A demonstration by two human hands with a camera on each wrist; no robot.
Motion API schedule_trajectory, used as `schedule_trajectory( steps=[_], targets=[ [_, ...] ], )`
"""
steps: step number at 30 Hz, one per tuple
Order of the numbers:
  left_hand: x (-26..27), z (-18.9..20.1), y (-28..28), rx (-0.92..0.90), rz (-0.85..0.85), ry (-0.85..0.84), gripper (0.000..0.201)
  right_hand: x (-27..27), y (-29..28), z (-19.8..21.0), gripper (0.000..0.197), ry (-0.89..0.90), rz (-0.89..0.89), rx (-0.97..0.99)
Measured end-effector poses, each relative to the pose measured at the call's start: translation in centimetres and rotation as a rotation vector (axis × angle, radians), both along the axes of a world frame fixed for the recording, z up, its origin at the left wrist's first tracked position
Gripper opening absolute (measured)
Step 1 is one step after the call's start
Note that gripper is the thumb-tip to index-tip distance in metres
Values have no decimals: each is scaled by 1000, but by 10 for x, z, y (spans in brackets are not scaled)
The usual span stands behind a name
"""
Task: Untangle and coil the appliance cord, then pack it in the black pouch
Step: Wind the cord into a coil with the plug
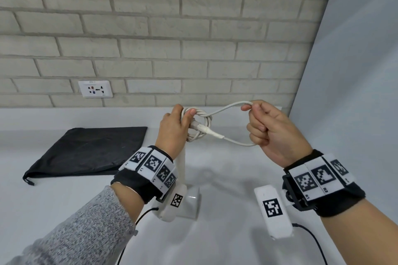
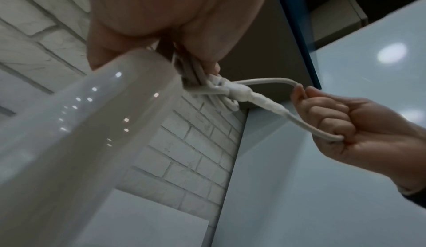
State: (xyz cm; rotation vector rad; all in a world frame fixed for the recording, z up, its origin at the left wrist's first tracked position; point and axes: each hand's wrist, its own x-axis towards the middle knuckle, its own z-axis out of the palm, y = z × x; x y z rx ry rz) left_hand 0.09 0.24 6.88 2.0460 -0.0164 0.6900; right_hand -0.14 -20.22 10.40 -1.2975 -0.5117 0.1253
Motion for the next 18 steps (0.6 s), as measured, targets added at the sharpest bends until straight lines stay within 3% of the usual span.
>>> schedule_trajectory(
  steps=[4,9,12,18],
  targets=[
    [0,9,-3,-203,-27,117,32,-1,-3,10,21,60,68,41],
    [7,16,5,-498,-211,279,34,-2,0,3,18,247,199,435],
    [7,24,17,-721,-329,302,29,4,0,-20,14,181,83,266],
    [1,23,21,-687,-314,265,24,21,-10,-45,23,35,-131,-130]
  ],
)
